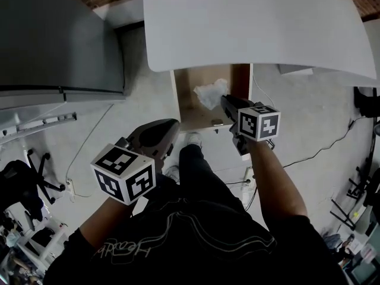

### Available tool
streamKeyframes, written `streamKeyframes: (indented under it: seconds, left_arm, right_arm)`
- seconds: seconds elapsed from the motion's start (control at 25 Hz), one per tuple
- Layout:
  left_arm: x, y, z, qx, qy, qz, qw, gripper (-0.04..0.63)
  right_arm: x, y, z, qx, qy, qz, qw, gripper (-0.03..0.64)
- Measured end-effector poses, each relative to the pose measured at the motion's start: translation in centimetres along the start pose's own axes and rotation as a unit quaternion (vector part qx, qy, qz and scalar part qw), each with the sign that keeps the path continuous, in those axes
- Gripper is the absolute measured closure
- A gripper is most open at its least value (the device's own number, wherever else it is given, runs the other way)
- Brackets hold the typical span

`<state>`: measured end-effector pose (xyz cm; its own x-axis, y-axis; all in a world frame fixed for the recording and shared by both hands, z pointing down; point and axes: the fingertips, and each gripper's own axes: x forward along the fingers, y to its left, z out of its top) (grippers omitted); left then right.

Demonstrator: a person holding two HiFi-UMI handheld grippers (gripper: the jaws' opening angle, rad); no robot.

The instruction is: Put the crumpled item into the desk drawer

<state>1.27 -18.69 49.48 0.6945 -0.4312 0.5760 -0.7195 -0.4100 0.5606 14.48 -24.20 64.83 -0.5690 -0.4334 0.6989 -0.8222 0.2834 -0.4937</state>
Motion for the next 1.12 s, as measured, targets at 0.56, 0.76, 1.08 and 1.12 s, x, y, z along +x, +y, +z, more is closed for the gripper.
streamKeyframes:
  seconds: [0.56, 0.76, 1.08, 1.12]
  left_arm:
    - [0.4, 5.7, -2.6, -0.065, 0.007, 0.044, 0.9969, 0.574]
    - [0.4, 7.0, -4.1, -0.089, 0.01, 0.055, 0.9944, 0.574]
    - [0.1, 7.9, -4.7, -0.097, 0.01, 0.067, 0.993, 0.574]
    - [0.2, 8.0, -4.7, -0.098, 0.01, 0.067, 0.9928, 0.574]
  right_arm:
    - [8.7, -5.7, -2.1, -0.019, 0.094, -0.015, 0.995, 0.561]
    - [10.7, -7.5, -3.5, -0.027, 0.141, -0.035, 0.989, 0.561]
    - [11.8, -8.8, -4.1, -0.051, 0.153, -0.052, 0.986, 0.56]
    - [11.9, -8.9, -4.2, -0.053, 0.154, -0.053, 0.985, 0.56]
